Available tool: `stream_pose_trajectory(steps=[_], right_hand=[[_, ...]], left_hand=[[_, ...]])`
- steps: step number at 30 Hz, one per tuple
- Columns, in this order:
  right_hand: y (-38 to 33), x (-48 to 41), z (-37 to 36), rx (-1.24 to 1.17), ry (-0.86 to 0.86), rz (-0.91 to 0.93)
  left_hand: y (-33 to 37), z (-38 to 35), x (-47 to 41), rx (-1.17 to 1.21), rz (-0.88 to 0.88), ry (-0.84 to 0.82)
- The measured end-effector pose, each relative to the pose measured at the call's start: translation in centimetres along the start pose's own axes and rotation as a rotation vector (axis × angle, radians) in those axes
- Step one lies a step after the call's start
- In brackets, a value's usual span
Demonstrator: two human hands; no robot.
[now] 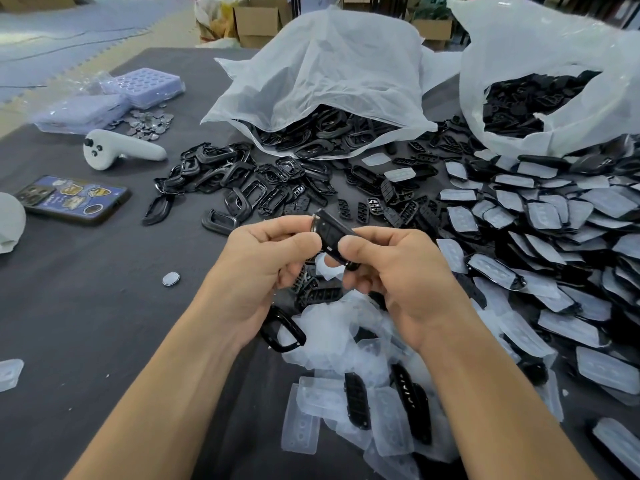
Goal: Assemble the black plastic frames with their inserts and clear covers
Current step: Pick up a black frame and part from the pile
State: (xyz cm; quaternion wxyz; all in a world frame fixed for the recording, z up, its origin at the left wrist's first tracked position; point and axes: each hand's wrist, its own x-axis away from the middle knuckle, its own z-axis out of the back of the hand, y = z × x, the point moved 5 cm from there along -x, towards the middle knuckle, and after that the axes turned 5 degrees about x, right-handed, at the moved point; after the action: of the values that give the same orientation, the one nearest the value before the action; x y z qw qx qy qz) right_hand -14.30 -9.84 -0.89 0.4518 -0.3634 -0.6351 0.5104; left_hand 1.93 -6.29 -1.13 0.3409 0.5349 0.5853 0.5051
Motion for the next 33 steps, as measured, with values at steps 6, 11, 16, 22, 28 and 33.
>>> stream_pose_trajectory(steps=[6,11,16,22,28,33], right_hand=[[0.1,0.1,-0.2,-0.033,-0.06,-0.037],[0.1,0.3,-0.6,-0.092,-0.118,-0.065],[-1.0,-0.3,2.9,0.334,0.178,0.091],[-4.2,1.4,14.4,0.956,0.976,0.271],[-3.6,2.0,14.4,1.165,0.848,0.071],[-4.8,-1.1,6.6,1.185,0.549,0.188]], left_hand=[[-0.1,0.1,-0.1,0.032,0.028,-0.017],[0.1,0.1,0.0,0.077,0.026,-0.054],[-0.1,0.5,-0.3,-0.114,-0.082,0.114],[-0.2,1.6,-0.9,-0.238,-0.18,0.206],[-0.5,3.5,-2.2,-0.387,-0.219,0.378],[1.0,5.1,-2.8,-0.85,-0.379,0.523]])
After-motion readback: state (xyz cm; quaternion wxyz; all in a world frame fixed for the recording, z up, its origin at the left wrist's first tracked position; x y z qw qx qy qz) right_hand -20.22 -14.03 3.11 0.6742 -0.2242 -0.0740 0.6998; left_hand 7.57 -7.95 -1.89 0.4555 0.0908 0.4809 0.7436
